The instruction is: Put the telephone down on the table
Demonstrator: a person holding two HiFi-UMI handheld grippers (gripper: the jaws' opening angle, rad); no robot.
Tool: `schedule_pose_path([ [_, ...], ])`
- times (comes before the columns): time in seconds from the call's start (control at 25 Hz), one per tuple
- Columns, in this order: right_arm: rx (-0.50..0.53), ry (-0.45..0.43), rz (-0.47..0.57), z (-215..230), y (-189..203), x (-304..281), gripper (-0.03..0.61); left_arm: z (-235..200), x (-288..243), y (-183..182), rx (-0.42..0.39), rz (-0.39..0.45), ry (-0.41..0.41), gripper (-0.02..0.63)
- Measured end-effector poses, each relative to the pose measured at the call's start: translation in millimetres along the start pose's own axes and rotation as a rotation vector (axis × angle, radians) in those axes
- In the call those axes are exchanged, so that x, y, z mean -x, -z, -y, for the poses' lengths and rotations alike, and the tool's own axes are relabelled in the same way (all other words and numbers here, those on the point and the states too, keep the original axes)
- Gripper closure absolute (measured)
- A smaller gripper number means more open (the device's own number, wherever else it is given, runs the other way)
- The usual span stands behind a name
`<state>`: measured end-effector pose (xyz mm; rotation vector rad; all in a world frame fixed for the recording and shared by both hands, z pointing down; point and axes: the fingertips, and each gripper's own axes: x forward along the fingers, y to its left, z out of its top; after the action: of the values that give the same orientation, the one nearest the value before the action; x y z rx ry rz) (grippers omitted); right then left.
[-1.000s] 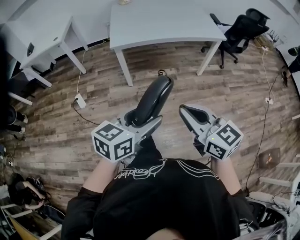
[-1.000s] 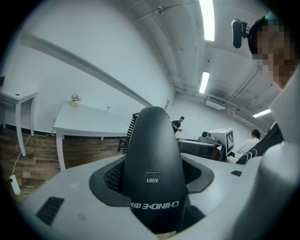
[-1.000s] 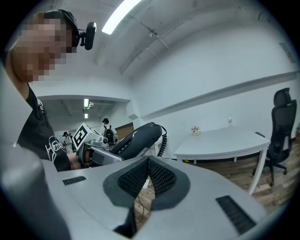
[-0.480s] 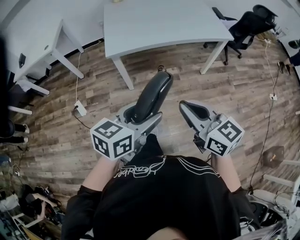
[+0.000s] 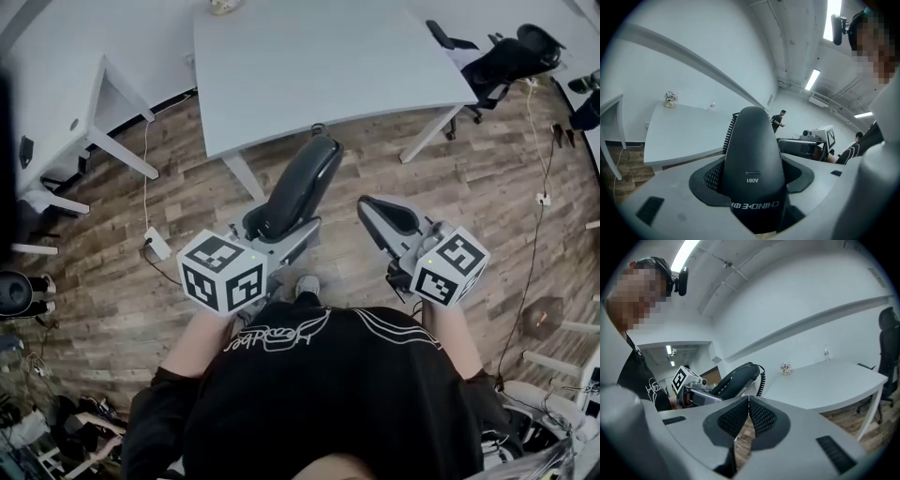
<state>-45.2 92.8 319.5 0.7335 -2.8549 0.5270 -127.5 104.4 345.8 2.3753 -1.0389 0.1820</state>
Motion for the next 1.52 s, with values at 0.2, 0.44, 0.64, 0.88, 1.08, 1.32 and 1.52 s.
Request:
schedule_pose_path([
  [0.2,-0.002,0.029,-0.024,33,-14,-35,0.538,-45,-19,-18,0.014,-0.022,0.012,0.331],
  [0.44,-0.023,0.05,-0.052,72,-15,-58,0.538,-83,-55,-25,0.06,-0.05,0.021,0.331],
  [0.64,-0.048,0.035,-0.061,118,-20,-70,0.538,-105,-95,-37,0.082,-0.067,0.005,0.331],
  [0.88,-0.038,-0.063,-0.075,188,-46,-91,0.538,-131,-147,-69,0.101,-0.051,-0.09,0.331],
  [1.08,-0.017,-0.16,-0.1,252,-83,-117,0.538,-162,-187,-110,0.139,-0.017,-0.202,0.331],
  [1.32,-0.013,-0.249,-0.16,322,-99,-138,0.538,-187,-236,-148,0.164,0.027,-0.311,0.331],
  [1.52,-0.017,-0.29,-0.201,361,-96,-144,0.538,-203,-265,-163,0.176,0.039,-0.371,0.331],
])
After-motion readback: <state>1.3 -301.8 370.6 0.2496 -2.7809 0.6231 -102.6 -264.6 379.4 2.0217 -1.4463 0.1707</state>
